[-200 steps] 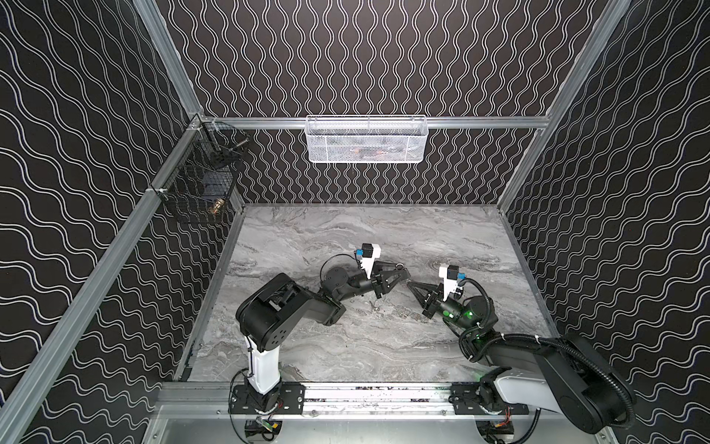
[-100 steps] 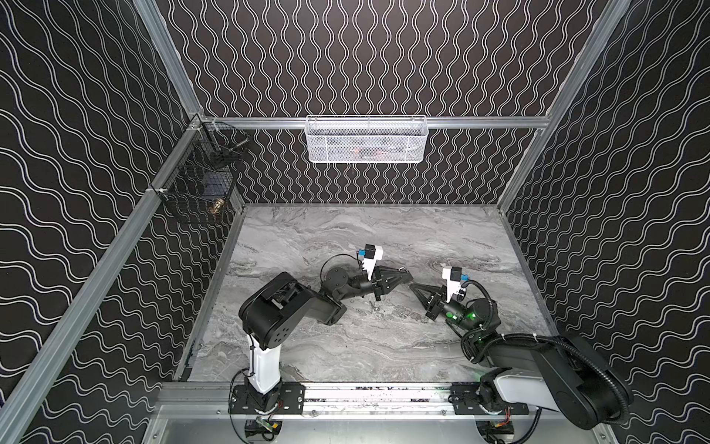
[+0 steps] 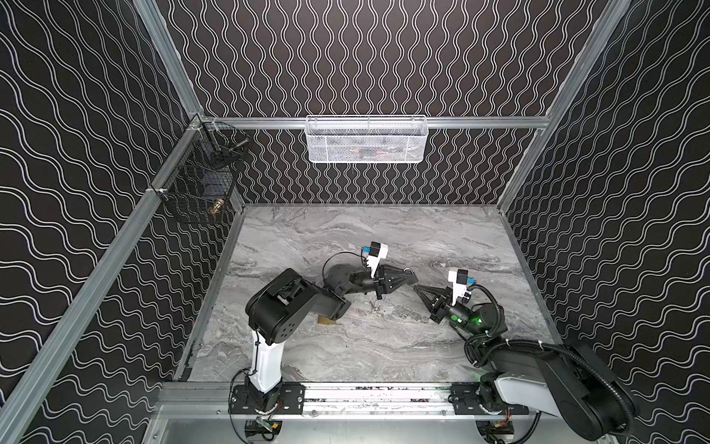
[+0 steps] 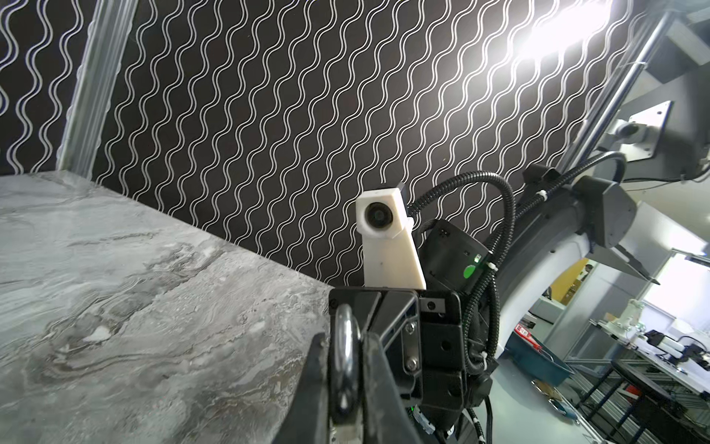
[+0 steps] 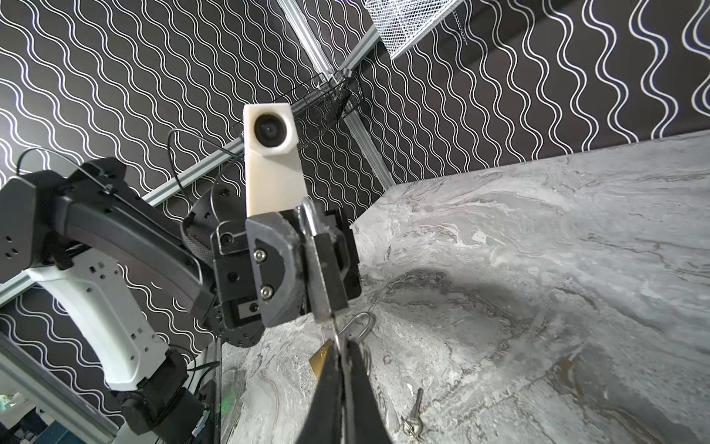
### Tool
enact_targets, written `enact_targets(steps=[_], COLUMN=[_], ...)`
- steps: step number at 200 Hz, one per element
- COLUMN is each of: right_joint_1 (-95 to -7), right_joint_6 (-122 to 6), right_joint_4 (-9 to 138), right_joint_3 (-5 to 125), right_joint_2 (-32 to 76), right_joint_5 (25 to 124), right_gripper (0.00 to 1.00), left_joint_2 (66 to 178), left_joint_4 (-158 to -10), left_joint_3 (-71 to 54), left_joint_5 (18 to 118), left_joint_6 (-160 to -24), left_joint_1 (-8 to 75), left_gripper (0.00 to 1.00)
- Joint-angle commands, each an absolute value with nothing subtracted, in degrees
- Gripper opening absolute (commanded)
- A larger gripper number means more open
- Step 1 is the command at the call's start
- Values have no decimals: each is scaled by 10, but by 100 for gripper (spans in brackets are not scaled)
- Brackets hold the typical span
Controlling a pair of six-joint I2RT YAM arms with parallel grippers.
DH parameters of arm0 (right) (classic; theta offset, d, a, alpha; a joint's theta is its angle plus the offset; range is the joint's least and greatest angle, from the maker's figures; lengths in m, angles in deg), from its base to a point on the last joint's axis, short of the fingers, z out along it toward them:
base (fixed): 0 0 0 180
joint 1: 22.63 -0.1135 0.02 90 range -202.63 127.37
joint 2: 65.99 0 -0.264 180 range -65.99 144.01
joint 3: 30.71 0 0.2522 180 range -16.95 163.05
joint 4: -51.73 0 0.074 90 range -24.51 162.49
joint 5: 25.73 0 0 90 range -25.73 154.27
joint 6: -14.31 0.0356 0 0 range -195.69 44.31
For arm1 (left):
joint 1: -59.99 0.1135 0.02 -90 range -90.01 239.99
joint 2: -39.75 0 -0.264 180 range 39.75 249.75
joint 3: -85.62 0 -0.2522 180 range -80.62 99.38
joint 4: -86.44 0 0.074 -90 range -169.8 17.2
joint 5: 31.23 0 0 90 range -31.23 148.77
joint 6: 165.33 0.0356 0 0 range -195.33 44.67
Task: Unlock with the key
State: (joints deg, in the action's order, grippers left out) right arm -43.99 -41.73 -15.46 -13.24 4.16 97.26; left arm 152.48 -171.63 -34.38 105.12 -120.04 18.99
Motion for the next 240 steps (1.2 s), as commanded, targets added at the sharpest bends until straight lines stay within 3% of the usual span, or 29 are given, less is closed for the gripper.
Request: enact_targets(steps=[1,52,87,144,170,186,198,216,240], right_joint_1=[-441,-440,-440,-440,-439,-438,-439,-438,-437], right_joint_6=[-418,-429,-409,-420,-423,-423,-423,-420,-420], right_joint_4=[-257,-223,-271,-243,-234,-232,-236,-238,-240], right_joint_3=[-132,-131,-135,-139,-139,-138,-138,-138,-138], right_joint_2=[29,10,38,20,14,15,19,22,25], right_joint_5=[977,968,969,953,949,951,950,951,952], right_gripper=[0,0,0,0,0,0,0,0,0], left_joint_2=[1541,1515,1504,1513,1508,1496,1488,1485,1488], left_joint_4=[-1680,-1589,-1583,-1590,-1564,-1578,-1569,-1569,-1622], left_joint_3=[-341,-347,-349,-340,-338,-353,-352,-345,-348], left_joint_5=[1107,1104,1087,1090,1095,1068,1066,1074,1069], left_joint_6=[-1218,-1162,-1156,-1168,-1156,-1147,-1141,-1146,-1177], left_joint_1=[186,168,164,164,164,164,164,164,168], left_gripper=[0,0,15,23,24,15,15,32,40])
